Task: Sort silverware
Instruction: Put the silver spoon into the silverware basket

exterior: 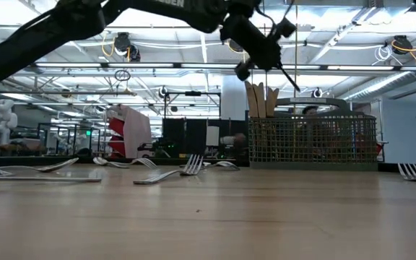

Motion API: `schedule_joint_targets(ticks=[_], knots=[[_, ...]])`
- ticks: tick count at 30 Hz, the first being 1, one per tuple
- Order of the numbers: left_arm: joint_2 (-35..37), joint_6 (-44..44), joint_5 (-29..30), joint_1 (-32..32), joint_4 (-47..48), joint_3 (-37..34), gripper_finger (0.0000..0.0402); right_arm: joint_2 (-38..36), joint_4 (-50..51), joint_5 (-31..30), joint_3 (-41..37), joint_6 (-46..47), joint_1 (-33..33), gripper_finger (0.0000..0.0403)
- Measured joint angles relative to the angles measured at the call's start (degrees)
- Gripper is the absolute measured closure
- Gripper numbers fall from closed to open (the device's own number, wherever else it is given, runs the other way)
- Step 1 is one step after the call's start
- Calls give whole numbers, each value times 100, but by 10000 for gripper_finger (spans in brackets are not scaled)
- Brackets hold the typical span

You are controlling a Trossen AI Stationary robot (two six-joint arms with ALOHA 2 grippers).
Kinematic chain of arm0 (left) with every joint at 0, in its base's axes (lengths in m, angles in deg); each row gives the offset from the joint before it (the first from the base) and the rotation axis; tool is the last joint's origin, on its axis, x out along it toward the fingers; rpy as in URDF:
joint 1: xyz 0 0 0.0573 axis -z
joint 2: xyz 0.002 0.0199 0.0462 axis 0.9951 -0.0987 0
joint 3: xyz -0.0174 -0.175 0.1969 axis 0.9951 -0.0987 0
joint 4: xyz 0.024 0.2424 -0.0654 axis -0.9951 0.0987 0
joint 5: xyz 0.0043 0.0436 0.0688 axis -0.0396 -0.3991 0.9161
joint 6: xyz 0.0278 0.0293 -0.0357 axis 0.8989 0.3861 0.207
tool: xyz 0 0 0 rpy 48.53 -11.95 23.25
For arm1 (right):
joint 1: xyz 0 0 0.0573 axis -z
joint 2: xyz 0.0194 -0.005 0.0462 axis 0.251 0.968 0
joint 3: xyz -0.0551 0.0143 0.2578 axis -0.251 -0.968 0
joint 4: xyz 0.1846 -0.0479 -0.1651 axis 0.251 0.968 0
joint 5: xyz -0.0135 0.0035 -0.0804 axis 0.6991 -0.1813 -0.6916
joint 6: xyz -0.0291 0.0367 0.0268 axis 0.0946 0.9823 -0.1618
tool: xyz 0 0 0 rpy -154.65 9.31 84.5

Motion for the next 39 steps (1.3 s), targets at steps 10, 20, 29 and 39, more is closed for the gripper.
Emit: schedule_joint_targets(ticks=[10, 20, 29, 39], knots=[[-423, 263, 313, 144, -172, -7, 379, 0, 254, 45, 0, -780, 175, 241], [-446, 275, 363, 91, 107, -7, 379, 0, 451, 220, 1, -844, 171, 241], [-446, 241, 370, -57, 365, -7, 379, 0, 496, 231, 0, -844, 171, 241], [-443, -211, 215, -17, 343, -7, 363, 0, 516, 367, 0, -754, 171, 241]])
